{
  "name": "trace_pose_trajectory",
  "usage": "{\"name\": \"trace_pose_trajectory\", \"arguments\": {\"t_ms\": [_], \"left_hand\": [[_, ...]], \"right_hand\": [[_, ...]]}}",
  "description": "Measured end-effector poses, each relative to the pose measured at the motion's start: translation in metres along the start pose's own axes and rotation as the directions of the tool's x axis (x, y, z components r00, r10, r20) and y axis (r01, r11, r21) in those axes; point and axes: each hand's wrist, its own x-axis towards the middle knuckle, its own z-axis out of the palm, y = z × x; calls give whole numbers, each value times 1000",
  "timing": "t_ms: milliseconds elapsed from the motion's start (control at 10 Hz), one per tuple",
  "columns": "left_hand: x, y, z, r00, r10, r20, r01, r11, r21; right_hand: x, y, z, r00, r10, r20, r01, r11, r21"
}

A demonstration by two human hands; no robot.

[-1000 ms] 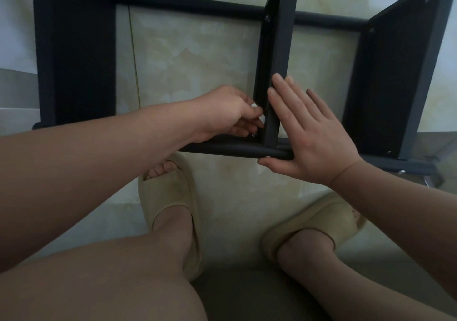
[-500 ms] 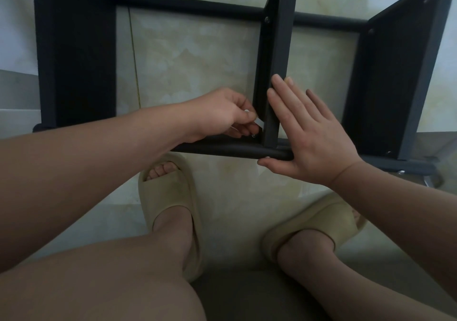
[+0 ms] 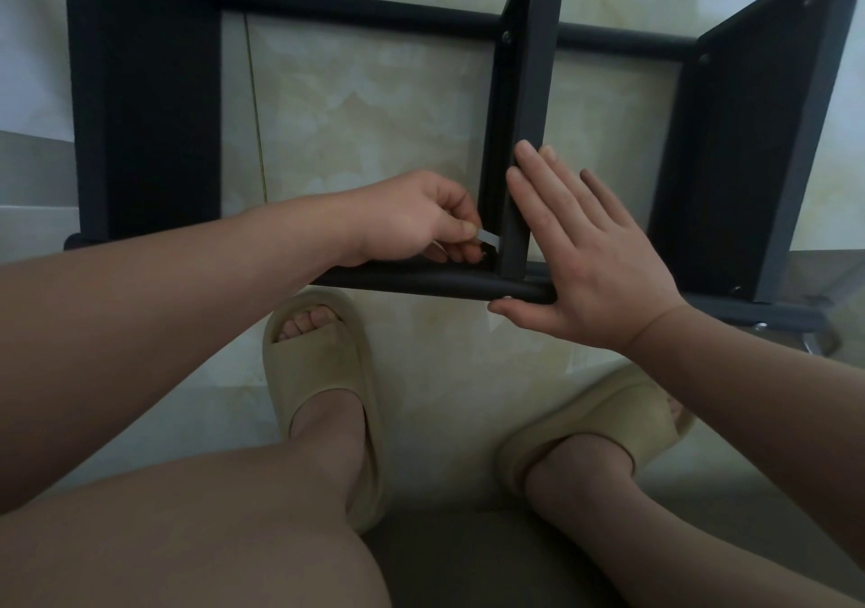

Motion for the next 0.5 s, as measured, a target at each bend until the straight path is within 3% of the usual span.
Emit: {"name": "trace_pose_trajectory", "arguments": {"t_ms": [500], "left_hand": [[4,-6,-4,996,18,92,-32,988,151]], "right_hand": [[0,0,0,1000,4,11,-4,1000,-1]]}}
